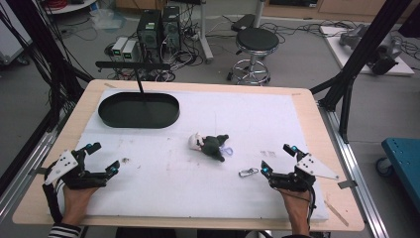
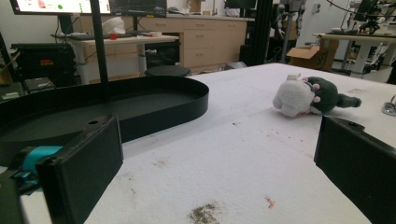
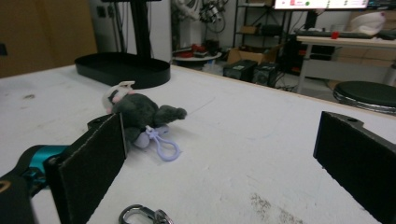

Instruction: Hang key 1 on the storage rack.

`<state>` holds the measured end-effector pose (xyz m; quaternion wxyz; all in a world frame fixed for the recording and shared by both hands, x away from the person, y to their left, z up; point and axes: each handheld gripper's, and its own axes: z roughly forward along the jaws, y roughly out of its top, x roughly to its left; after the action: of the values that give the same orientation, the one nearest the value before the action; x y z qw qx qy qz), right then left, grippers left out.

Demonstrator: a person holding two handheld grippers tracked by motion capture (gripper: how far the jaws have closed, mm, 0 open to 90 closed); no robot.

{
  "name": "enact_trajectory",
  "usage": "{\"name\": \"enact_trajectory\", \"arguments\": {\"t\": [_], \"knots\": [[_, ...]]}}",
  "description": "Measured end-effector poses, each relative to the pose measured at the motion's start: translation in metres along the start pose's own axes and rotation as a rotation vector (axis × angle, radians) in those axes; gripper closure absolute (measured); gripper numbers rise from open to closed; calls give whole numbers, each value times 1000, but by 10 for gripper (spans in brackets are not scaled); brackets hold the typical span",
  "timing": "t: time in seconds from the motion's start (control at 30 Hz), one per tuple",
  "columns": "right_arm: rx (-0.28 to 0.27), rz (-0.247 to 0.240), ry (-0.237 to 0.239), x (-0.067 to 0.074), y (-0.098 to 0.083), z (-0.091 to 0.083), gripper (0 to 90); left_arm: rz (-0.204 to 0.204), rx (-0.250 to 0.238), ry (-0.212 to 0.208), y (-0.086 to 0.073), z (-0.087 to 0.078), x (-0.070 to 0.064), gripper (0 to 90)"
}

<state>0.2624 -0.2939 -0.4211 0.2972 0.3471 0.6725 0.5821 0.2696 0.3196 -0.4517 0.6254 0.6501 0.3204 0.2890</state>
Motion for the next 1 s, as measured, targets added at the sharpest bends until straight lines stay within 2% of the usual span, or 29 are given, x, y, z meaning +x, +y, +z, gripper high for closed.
{"name": "enact_trajectory", "arguments": {"t": [0.03,0.07,0.1,0.13,0.17,0.2,0.23,0.27,0.33,0.4,0.43,0.47,0.5,0.53,0.6,0.63,0.8,0.83,1.0], "knots": [[0,0,0,0,0,0,18,1,0,0,0,0,0,17],[26,-26,26,0,10,2,18,0,0,0,0,0,0,17],[26,-26,26,0,10,2,18,0,0,0,0,0,0,17],[57,-47,59,1,20,5,18,-2,0,1,0,0,0,17],[57,-47,59,1,20,5,18,-2,0,1,0,0,0,17],[81,-78,86,1,31,8,18,-3,-2,1,0,0,0,17],[81,-78,86,1,31,8,18,-3,-2,1,0,0,0,17],[113,-103,115,2,42,13,18,-2,-2,0,0,0,0,17],[145,-135,139,3,52,18,18,-3,-2,1,0,0,0,17],[180,-154,163,4,62,24,18,-2,-3,1,0,0,0,17],[180,-154,163,4,62,24,18,-2,-3,1,0,0,0,17],[211,-173,189,4,70,30,18,-2,-3,1,0,0,0,17],[211,-173,189,4,70,30,18,-2,-3,1,0,0,0,17],[246,-201,212,6,77,38,18,-2,-4,1,0,0,0,17],[278,-222,231,8,85,45,18,-3,-4,1,0,0,1,17],[288,-240,242,8,88,49,18,-3,-4,1,0,0,1,17],[358,-259,289,12,98,68,18,-4,-5,2,0,0,1,17],[358,-259,289,12,98,68,18,-7,-5,2,0,-1,1,17],[427,-305,338,17,106,89,18,-11,-7,0,0,-1,1,17]]}}
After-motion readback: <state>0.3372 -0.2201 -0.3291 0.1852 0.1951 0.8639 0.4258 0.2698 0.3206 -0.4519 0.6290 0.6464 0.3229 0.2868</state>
